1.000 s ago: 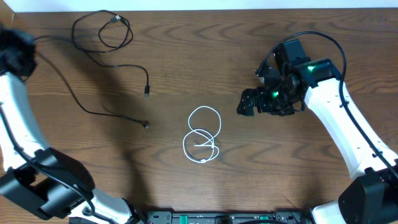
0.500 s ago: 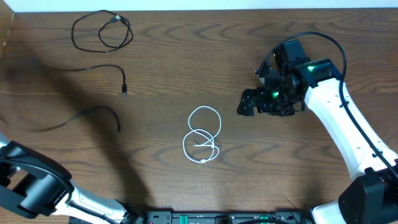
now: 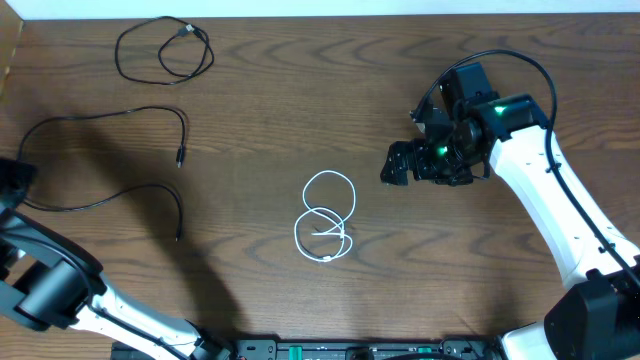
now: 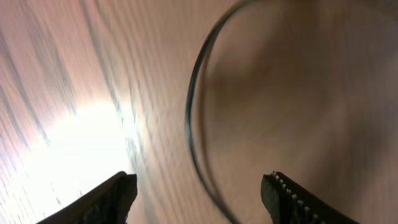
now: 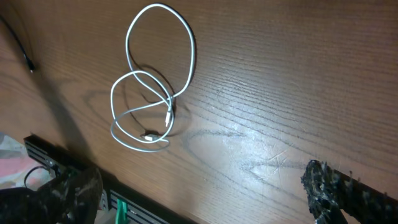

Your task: Untangle cables

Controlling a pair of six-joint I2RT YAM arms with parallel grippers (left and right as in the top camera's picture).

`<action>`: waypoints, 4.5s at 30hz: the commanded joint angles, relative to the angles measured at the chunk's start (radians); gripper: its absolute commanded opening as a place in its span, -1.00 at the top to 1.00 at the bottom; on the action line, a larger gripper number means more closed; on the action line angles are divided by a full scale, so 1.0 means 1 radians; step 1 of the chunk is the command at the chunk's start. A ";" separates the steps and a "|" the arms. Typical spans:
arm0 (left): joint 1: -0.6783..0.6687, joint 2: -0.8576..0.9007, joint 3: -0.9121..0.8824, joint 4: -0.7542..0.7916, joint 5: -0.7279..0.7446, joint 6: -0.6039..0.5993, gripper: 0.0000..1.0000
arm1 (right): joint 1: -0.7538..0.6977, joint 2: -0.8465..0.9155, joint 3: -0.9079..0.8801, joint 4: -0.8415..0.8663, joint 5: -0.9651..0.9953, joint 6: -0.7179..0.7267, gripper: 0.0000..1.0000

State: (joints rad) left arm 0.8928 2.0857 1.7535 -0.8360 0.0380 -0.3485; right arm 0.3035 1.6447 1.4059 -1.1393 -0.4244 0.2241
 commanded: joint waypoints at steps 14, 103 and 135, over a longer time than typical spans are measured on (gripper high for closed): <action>-0.002 0.198 0.008 -0.038 -0.020 -0.027 -0.06 | -0.007 0.003 -0.001 -0.023 0.004 0.007 -0.98; -0.397 0.128 -0.146 0.033 0.572 -0.007 0.20 | 0.071 0.003 -0.001 0.010 0.003 0.034 -0.99; -0.407 0.002 -0.149 0.134 0.285 -0.037 0.03 | 0.094 0.003 -0.001 0.063 0.004 0.022 -0.99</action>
State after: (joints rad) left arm 0.5049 2.0941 1.5959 -0.6968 0.4568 -0.4126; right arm 0.3748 1.6447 1.4059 -1.0878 -0.4168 0.2455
